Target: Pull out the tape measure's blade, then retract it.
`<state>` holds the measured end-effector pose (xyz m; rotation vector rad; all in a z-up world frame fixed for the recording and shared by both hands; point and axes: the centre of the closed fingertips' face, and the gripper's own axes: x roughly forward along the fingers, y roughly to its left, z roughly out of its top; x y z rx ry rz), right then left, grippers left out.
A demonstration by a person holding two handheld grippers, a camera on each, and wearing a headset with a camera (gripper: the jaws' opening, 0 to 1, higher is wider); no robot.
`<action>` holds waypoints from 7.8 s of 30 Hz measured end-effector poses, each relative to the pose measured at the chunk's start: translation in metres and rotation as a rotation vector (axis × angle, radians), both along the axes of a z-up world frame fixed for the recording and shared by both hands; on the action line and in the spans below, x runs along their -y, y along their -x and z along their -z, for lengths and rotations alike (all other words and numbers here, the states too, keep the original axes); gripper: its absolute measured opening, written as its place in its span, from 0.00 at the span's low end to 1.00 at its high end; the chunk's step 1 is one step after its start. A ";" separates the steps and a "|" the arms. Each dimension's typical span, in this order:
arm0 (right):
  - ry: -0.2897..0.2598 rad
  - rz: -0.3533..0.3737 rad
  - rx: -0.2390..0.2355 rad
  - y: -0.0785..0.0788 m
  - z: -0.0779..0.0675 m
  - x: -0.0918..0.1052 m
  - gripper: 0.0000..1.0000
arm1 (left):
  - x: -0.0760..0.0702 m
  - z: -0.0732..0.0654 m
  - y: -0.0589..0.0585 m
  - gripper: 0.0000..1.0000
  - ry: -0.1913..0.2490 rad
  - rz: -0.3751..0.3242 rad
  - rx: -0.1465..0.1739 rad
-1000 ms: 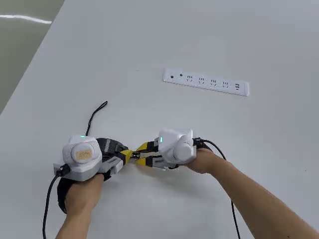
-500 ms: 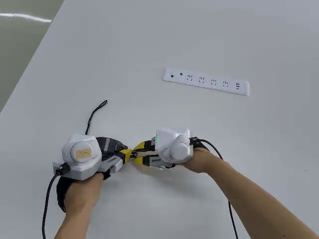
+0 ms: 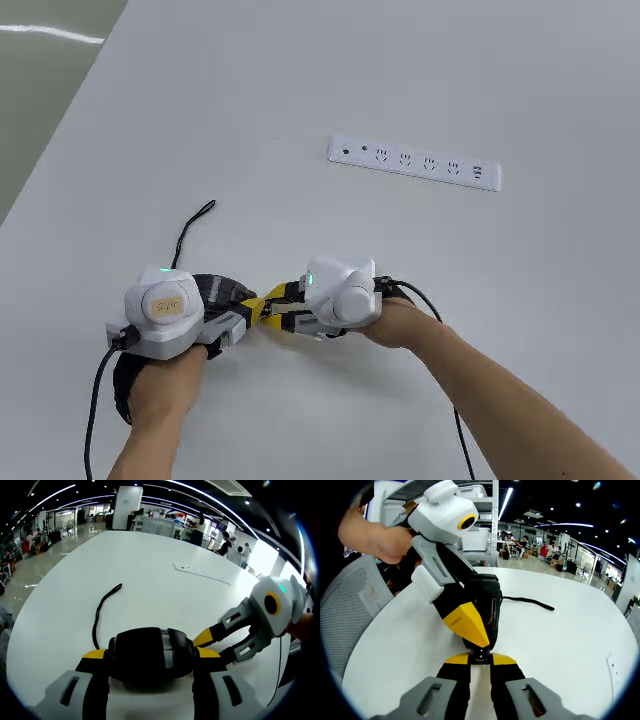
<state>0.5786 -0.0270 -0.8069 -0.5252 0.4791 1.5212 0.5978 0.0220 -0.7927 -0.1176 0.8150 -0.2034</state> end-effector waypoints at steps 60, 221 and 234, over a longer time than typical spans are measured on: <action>0.016 0.165 -0.076 0.002 -0.005 0.034 0.32 | -0.009 0.004 0.021 0.75 -0.049 0.212 -0.027; -0.052 0.712 -0.082 0.084 -0.091 0.264 0.95 | -0.021 -0.078 0.070 0.99 -0.091 0.689 0.177; -0.043 0.706 -0.079 0.084 -0.091 0.263 0.95 | -0.022 -0.077 0.069 0.99 -0.089 0.686 0.177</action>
